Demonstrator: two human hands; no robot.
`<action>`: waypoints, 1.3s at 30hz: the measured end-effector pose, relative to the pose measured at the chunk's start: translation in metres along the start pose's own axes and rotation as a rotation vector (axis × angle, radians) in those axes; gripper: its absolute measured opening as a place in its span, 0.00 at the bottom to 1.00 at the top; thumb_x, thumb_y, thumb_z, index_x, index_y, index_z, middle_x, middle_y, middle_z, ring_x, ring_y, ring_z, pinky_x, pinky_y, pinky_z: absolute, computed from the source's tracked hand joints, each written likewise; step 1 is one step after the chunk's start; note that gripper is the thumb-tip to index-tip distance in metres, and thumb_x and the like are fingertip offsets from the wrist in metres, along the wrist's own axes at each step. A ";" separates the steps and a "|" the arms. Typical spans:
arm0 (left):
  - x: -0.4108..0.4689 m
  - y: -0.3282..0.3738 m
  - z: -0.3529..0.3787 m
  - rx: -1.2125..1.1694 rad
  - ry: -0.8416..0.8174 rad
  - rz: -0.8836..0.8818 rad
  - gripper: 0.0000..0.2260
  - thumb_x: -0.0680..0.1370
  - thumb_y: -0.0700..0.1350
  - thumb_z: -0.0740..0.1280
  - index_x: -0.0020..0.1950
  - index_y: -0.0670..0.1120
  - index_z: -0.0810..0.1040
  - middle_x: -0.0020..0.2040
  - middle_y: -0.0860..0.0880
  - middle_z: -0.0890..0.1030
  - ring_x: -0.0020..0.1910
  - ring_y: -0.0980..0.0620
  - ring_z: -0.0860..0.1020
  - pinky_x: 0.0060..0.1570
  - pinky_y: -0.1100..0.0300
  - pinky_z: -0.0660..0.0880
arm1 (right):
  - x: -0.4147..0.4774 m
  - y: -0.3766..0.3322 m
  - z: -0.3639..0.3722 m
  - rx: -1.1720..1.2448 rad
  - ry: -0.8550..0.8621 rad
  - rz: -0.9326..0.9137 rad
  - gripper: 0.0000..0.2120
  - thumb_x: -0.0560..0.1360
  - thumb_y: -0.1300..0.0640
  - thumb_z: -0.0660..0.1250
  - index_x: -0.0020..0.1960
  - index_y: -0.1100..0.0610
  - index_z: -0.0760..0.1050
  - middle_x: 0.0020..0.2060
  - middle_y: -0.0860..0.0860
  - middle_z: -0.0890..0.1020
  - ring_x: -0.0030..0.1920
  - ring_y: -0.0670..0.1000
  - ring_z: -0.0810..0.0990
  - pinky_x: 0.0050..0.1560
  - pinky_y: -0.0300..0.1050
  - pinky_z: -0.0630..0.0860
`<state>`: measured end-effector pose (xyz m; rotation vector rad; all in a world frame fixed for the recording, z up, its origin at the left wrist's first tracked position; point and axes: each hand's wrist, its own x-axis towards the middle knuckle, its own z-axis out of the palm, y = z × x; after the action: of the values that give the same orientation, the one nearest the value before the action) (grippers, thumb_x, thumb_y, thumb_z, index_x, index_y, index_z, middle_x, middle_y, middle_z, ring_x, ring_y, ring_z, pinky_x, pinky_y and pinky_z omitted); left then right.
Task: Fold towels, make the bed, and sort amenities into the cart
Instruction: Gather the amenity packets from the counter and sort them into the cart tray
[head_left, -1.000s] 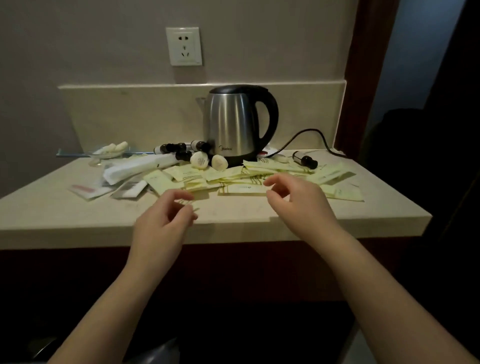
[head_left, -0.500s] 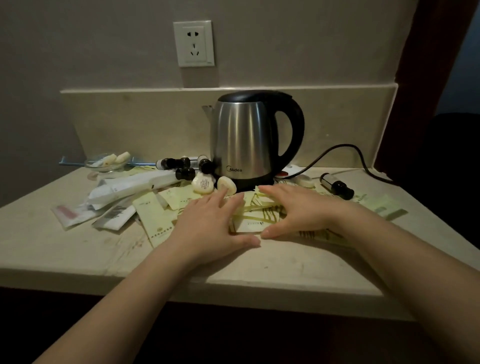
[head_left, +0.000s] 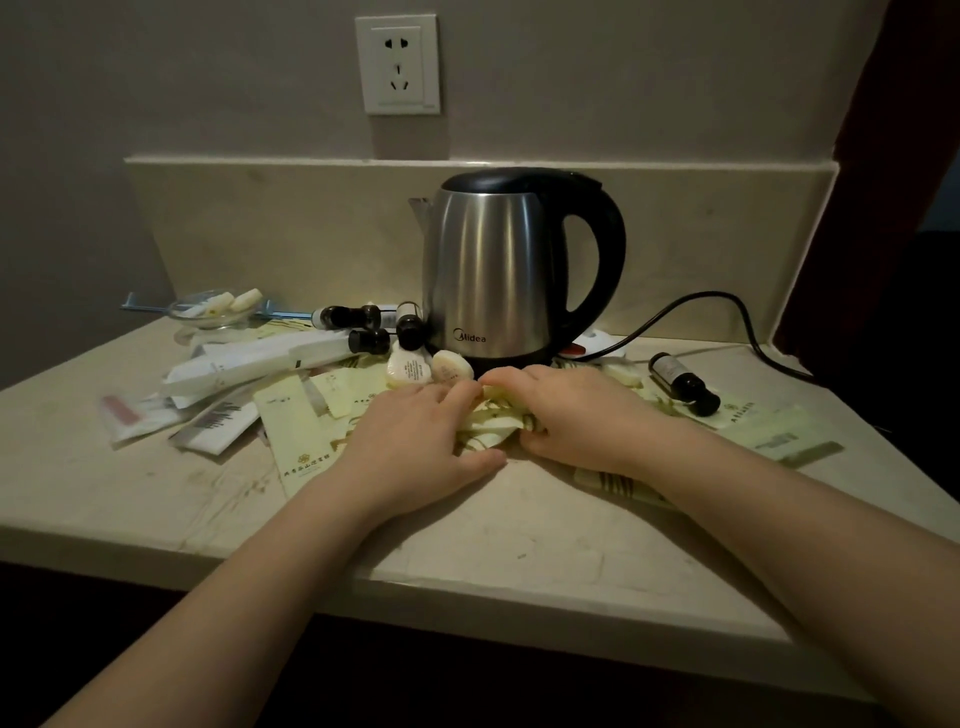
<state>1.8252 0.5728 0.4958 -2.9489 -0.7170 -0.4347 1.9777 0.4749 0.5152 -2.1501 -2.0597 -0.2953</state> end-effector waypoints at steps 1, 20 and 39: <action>-0.001 0.000 0.000 -0.012 0.027 0.003 0.27 0.75 0.67 0.58 0.69 0.55 0.63 0.60 0.52 0.76 0.56 0.51 0.74 0.56 0.54 0.71 | -0.002 0.000 -0.003 0.007 0.012 -0.013 0.26 0.76 0.50 0.63 0.70 0.41 0.58 0.56 0.47 0.77 0.53 0.49 0.77 0.52 0.49 0.76; -0.018 -0.015 -0.015 -0.373 0.169 -0.120 0.14 0.80 0.51 0.59 0.60 0.48 0.77 0.52 0.46 0.82 0.50 0.46 0.78 0.49 0.48 0.75 | -0.020 0.008 -0.038 0.673 0.317 0.052 0.21 0.76 0.63 0.66 0.58 0.39 0.70 0.52 0.43 0.80 0.55 0.45 0.79 0.49 0.44 0.81; 0.029 0.002 -0.062 -1.740 0.555 -0.596 0.11 0.81 0.36 0.54 0.59 0.48 0.70 0.52 0.43 0.77 0.50 0.46 0.79 0.45 0.50 0.79 | 0.036 -0.013 -0.086 1.280 0.770 0.294 0.25 0.73 0.65 0.70 0.68 0.54 0.67 0.49 0.48 0.81 0.49 0.47 0.82 0.47 0.50 0.82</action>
<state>1.8350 0.5756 0.5638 -3.0315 -1.6480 -3.0673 1.9629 0.4894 0.6072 -1.1766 -0.9554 0.1919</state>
